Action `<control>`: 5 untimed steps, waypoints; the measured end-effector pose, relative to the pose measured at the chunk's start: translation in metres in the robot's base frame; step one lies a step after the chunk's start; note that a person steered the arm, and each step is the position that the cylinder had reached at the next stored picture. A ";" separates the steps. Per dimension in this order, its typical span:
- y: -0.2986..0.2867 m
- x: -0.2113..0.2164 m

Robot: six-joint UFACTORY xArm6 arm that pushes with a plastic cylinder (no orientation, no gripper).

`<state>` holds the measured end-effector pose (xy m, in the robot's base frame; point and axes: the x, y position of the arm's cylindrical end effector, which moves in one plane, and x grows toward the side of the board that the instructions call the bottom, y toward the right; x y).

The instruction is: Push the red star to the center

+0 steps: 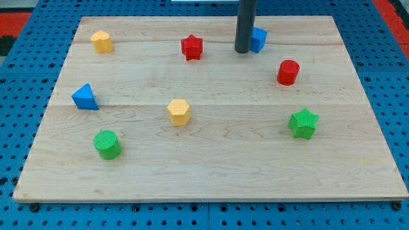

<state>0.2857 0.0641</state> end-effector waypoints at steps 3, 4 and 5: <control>-0.092 0.005; -0.092 0.046; -0.087 0.046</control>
<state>0.3321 -0.0230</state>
